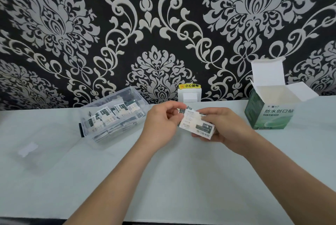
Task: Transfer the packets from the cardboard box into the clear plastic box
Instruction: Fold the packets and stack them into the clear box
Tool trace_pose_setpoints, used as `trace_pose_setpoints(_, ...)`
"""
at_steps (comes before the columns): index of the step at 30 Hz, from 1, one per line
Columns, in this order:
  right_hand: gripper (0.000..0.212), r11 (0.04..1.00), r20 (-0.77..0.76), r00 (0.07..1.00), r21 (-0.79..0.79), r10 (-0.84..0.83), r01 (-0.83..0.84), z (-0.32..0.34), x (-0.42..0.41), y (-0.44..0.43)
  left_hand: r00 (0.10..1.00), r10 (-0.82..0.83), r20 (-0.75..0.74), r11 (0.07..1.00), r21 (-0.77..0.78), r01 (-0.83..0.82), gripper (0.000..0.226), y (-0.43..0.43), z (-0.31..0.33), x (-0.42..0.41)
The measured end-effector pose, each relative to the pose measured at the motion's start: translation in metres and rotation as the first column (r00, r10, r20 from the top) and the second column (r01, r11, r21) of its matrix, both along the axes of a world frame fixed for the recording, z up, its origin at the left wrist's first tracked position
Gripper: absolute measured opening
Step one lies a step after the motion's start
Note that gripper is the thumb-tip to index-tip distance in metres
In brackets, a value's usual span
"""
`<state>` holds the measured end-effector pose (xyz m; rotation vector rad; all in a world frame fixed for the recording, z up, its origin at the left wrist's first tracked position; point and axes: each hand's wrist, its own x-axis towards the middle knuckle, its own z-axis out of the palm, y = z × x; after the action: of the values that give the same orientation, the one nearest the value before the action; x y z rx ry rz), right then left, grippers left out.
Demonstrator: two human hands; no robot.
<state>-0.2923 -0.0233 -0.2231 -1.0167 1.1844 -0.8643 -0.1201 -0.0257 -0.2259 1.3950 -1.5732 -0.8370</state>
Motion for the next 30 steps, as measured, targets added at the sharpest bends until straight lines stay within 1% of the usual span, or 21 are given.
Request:
trace_pose_setpoints(2, 0.025, 0.999, 0.123, 0.992, 0.038, 0.018, -0.023, 0.003, 0.007, 0.003, 0.992, 0.063, 0.112, 0.996, -0.075, -0.055, 0.024, 0.0, -0.002, 0.002)
trace_pose_setpoints(4, 0.023, 0.996, 0.189, 0.981, 0.061, 0.054, -0.066, 0.002, 0.011, 0.003, 0.977, 0.117, 0.18, 0.986, -0.138, -0.093, 0.023, 0.002, -0.004, 0.003)
trace_pose_setpoints(5, 0.023, 0.994, 0.2, 0.976, 0.059, 0.084, -0.097, 0.002, 0.012, 0.003, 0.972, 0.135, 0.19, 0.982, -0.156, -0.106, 0.023, 0.003, -0.005, 0.004)
trace_pose_setpoints(6, 0.022, 0.992, 0.194, 0.975, 0.045, 0.109, -0.12, 0.001, 0.012, 0.003, 0.971, 0.141, 0.191, 0.981, -0.16, -0.111, 0.024, 0.004, -0.006, 0.005)
trace_pose_setpoints(9, 0.02, 0.99, 0.111, 0.984, -0.037, 0.142, -0.139, 0.0, 0.013, 0.003, 0.975, 0.132, 0.177, 0.983, -0.153, -0.105, 0.026, 0.004, -0.004, 0.006)
trace_pose_setpoints(10, 0.021, 0.989, 0.095, 0.985, -0.053, 0.143, -0.138, 0.0, 0.012, 0.003, 0.969, 0.142, 0.204, 0.977, -0.187, -0.104, 0.027, 0.004, -0.003, 0.008)
trace_pose_setpoints(12, 0.022, 0.99, 0.095, 0.987, -0.063, 0.133, -0.128, -0.001, 0.01, 0.002, 0.933, 0.195, 0.303, 0.946, -0.31, -0.097, 0.029, 0.006, 0.003, 0.012)
trace_pose_setpoints(13, 0.021, 0.991, 0.108, 0.986, -0.06, 0.127, -0.121, -0.001, 0.009, 0.002, 0.929, 0.192, 0.318, 0.931, -0.359, -0.07, 0.029, 0.007, 0.006, 0.015)
trace_pose_setpoints(14, 0.021, 0.991, 0.121, 0.985, -0.06, 0.125, -0.119, 0.0, 0.008, 0.001, 0.943, 0.142, 0.302, 0.931, -0.364, -0.023, 0.028, 0.009, 0.011, 0.017)
trace_pose_setpoints(15, 0.021, 0.99, 0.131, 0.983, -0.065, 0.131, -0.123, 0.0, 0.007, 0.001, 0.958, 0.045, 0.284, 0.948, -0.315, 0.049, 0.03, 0.012, 0.016, 0.019)
trace_pose_setpoints(16, 0.02, 0.989, 0.135, 0.981, -0.075, 0.139, -0.13, 0.001, 0.007, 0.001, 0.954, -0.071, 0.291, 0.965, -0.222, 0.14, 0.038, 0.013, 0.021, 0.021)
trace_pose_setpoints(17, 0.019, 0.987, 0.134, 0.979, -0.084, 0.151, -0.14, 0.002, 0.007, 0.001, 0.931, -0.17, 0.323, 0.968, -0.124, 0.22, 0.048, 0.014, 0.026, 0.021)
trace_pose_setpoints(18, 0.017, 0.985, 0.132, 0.978, -0.088, 0.162, -0.151, 0.003, 0.007, 0.002, 0.898, -0.235, 0.373, 0.96, -0.057, 0.275, 0.057, 0.015, 0.03, 0.022)
trace_pose_setpoints(19, 0.014, 0.983, 0.135, 0.976, -0.088, 0.172, -0.161, 0.005, 0.008, 0.003, 0.869, -0.269, 0.415, 0.95, -0.034, 0.311, 0.058, 0.016, 0.032, 0.022)
trace_pose_setpoints(21, 0.01, 0.979, 0.163, 0.967, -0.082, 0.196, -0.185, 0.008, 0.009, 0.004, 0.852, -0.27, 0.449, 0.946, -0.043, 0.322, 0.046, 0.016, 0.037, 0.023)
trace_pose_setpoints(23, 0.011, 0.978, 0.197, 0.958, -0.057, 0.21, -0.202, 0.009, 0.009, 0.004, 0.873, -0.237, 0.427, 0.961, -0.032, 0.276, 0.034, 0.016, 0.04, 0.025)
trace_pose_setpoints(26, 0.008, 0.966, 0.224, 0.94, -0.024, 0.256, -0.257, 0.01, 0.008, 0.004, 0.889, -0.203, 0.409, 0.976, 0.012, 0.217, 0.024, 0.018, 0.045, 0.028)
trace_pose_setpoints(28, 0.007, 0.951, 0.213, 0.928, -0.02, 0.307, -0.31, 0.011, 0.008, 0.006, 0.885, -0.224, 0.408, 0.973, 0.05, 0.224, 0.017, 0.02, 0.051, 0.03)
trace_pose_setpoints(30, 0.015, 0.931, 0.155, 0.918, -0.037, 0.364, -0.363, 0.011, 0.008, 0.006, 0.873, -0.262, 0.412, 0.965, 0.097, 0.244, 0.014, 0.021, 0.057, 0.032)
